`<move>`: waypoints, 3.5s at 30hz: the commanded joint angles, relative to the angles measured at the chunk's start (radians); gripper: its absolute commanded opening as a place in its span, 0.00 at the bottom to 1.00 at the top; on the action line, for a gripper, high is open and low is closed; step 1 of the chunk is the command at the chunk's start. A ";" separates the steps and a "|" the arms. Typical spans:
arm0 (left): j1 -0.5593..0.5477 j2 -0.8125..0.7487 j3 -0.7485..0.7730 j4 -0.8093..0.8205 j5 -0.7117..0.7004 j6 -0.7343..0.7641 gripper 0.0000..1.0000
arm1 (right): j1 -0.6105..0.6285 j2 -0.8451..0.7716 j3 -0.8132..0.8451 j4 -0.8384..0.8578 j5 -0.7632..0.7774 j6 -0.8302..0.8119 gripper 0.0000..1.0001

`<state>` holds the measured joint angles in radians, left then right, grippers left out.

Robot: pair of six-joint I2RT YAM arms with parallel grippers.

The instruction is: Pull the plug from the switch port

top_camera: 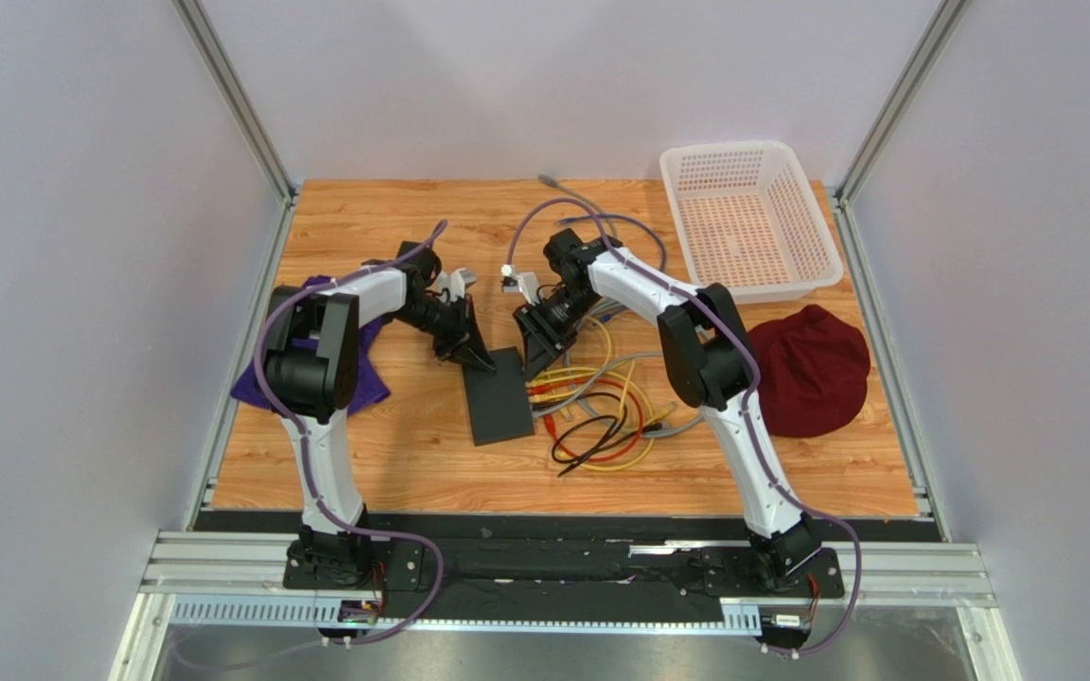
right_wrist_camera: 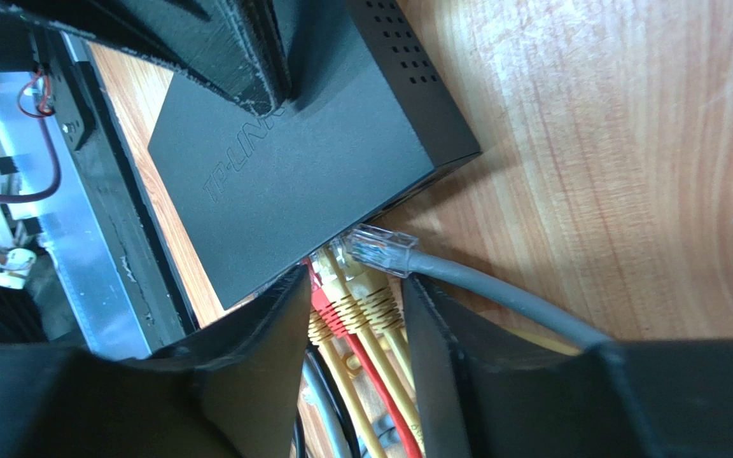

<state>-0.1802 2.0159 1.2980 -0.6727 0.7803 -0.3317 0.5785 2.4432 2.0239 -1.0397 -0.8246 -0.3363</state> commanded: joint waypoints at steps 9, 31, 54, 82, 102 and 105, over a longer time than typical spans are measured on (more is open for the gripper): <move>-0.008 -0.011 0.007 -0.007 -0.113 0.065 0.00 | 0.003 0.069 0.018 0.026 0.021 0.057 0.36; -0.021 0.015 0.084 -0.042 -0.128 0.085 0.00 | 0.027 0.024 -0.019 0.018 0.216 -0.009 0.00; -0.042 -0.011 0.090 -0.038 -0.118 0.108 0.00 | 0.053 0.014 -0.034 0.046 0.376 -0.043 0.24; -0.045 -0.008 0.103 -0.056 -0.147 0.114 0.00 | -0.032 -0.217 -0.065 -0.105 0.443 -0.283 0.26; -0.071 -0.003 0.106 -0.062 -0.170 0.134 0.00 | -0.022 -0.200 -0.171 -0.073 0.450 -0.310 0.37; -0.076 -0.005 0.104 -0.065 -0.181 0.140 0.00 | -0.017 -0.207 -0.206 -0.002 0.522 -0.273 0.31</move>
<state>-0.2466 2.0167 1.3834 -0.7395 0.6605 -0.2356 0.5472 2.2692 1.8561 -1.1400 -0.3969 -0.6289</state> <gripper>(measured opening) 0.007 0.362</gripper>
